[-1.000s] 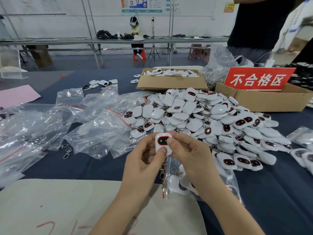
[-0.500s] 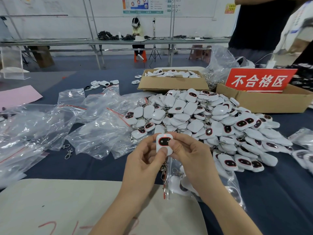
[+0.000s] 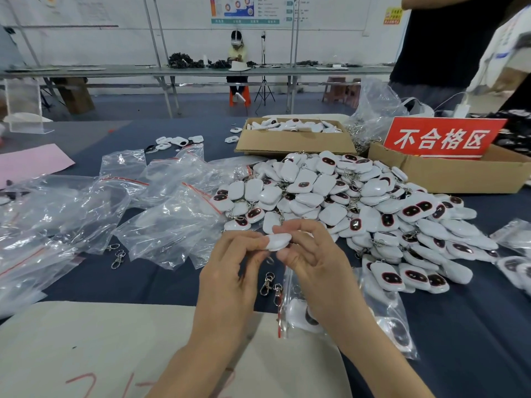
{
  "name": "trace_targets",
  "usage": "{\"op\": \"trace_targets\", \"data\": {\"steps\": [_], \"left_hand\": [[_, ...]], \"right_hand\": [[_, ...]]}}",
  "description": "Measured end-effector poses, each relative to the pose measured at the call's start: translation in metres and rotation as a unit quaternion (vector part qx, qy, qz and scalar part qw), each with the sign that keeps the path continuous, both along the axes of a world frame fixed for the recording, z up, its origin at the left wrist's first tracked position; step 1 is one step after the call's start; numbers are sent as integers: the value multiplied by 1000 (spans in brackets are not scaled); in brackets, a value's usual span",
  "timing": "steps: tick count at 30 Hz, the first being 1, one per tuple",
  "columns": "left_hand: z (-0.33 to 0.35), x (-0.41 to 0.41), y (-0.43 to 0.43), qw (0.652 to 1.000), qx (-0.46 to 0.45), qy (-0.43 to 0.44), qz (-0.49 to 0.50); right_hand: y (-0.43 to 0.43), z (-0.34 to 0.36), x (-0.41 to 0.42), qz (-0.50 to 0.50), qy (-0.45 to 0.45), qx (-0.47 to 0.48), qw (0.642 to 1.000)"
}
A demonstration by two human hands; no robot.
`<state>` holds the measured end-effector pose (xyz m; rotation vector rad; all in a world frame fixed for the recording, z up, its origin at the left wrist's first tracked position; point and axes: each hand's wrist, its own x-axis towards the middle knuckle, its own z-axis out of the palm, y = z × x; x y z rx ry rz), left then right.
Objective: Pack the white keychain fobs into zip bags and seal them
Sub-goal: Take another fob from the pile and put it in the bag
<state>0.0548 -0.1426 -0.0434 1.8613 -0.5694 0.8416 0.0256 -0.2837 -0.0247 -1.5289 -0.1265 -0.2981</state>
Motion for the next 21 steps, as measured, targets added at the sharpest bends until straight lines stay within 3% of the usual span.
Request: {"op": "trace_targets", "data": {"steps": [3, 8, 21], "left_hand": [[4, -3, -2, 994, -55, 90, -18], [6, -2, -1, 953, -175, 220, -115], [5, 1, -3, 906, -259, 276, -191]], "right_hand": [[-1, 3, -1, -21, -14, -21, 999], [5, 6, -5, -2, -47, -44, 998], [4, 11, -7, -27, -52, -55, 997]]}}
